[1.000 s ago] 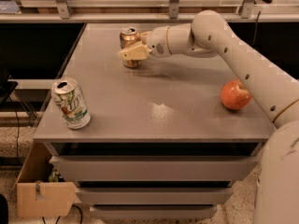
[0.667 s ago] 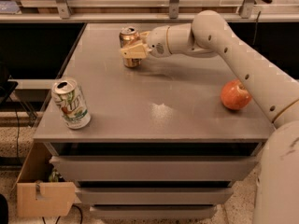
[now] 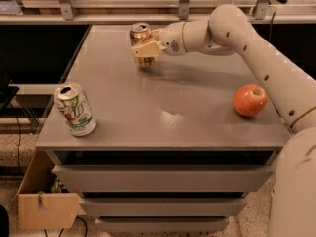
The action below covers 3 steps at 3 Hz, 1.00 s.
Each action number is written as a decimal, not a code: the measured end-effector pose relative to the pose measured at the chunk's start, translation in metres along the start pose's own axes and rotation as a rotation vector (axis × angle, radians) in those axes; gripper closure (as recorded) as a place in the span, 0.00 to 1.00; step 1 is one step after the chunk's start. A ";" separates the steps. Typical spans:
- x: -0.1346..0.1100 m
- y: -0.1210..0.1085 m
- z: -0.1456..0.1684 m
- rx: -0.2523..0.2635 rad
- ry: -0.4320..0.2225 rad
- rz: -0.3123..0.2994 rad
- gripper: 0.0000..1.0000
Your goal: Pick orange can
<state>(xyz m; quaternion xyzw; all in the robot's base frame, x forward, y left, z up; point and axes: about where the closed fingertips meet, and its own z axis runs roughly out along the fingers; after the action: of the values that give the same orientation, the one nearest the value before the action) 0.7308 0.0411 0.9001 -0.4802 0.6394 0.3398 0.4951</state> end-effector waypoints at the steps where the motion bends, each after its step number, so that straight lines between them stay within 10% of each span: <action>1: -0.010 -0.009 -0.014 0.009 0.003 -0.022 1.00; 3: -0.030 -0.019 -0.034 0.027 -0.005 -0.070 1.00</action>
Offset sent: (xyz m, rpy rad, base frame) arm 0.0140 -0.0433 0.0518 -0.0273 -0.0972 -0.0225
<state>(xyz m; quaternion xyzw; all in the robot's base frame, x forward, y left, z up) 0.7402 0.0127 0.9393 -0.4947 0.6255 0.3149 0.5146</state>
